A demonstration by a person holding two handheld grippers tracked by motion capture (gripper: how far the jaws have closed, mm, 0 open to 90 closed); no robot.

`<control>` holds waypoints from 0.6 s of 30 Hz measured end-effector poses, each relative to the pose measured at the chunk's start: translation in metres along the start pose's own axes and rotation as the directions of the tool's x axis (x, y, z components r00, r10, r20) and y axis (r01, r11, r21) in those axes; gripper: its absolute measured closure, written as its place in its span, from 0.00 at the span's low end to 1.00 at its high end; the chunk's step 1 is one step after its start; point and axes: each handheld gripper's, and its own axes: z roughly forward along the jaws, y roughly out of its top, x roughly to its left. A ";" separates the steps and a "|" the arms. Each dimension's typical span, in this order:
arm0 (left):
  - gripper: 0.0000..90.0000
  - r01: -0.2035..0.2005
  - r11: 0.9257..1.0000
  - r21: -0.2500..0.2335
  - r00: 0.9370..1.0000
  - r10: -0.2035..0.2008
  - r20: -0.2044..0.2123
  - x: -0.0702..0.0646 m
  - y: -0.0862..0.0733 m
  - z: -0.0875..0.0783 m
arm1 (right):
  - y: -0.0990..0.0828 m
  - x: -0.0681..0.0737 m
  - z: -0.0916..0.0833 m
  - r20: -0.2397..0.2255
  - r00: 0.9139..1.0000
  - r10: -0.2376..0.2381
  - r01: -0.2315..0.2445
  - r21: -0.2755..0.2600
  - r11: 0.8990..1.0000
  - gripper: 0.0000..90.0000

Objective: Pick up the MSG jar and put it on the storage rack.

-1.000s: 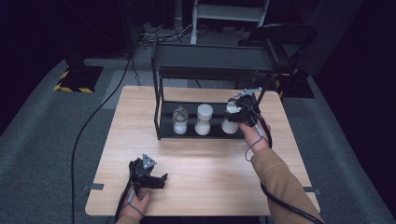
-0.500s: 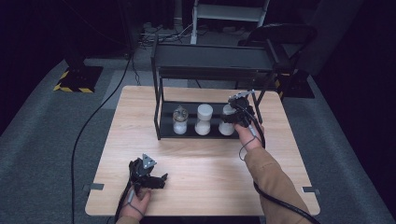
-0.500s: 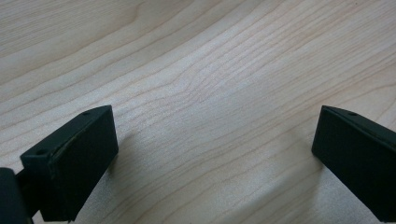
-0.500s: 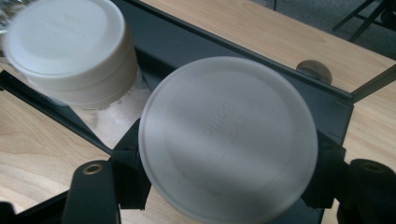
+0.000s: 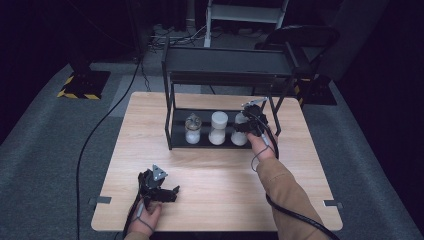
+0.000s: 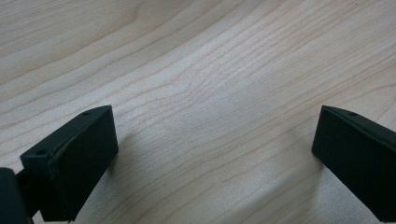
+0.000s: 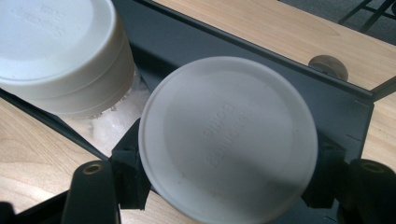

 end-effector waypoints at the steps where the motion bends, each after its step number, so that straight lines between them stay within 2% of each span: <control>1: 0.00 0.000 1.000 0.000 1.000 0.000 0.000 0.000 0.000 0.000 | 0.000 0.000 0.000 0.000 1.000 0.000 0.000 -0.001 1.000 0.37; 6: 0.00 0.000 1.000 0.000 1.000 0.000 0.000 0.000 0.000 0.000 | 0.000 -0.006 0.001 -0.011 1.000 0.019 -0.019 0.004 1.000 0.36; 7: 0.00 0.000 1.000 0.000 1.000 0.000 0.000 0.000 0.000 0.000 | 0.000 -0.008 0.000 -0.018 1.000 0.021 -0.021 0.003 1.000 0.33; 12: 0.00 0.000 1.000 0.000 1.000 0.000 0.000 0.000 0.000 0.000 | 0.004 -0.007 -0.011 -0.011 1.000 -0.009 0.009 -0.010 1.000 0.18; 15: 0.00 0.000 1.000 0.000 1.000 0.000 -0.001 0.000 0.000 0.000 | 0.006 -0.006 -0.021 -0.009 0.999 -0.035 0.035 -0.010 0.999 0.14; 18: 0.00 0.000 1.000 0.000 1.000 0.000 -0.001 0.000 0.000 0.000 | 0.005 -0.004 -0.031 -0.009 0.999 -0.039 0.039 -0.023 0.999 0.11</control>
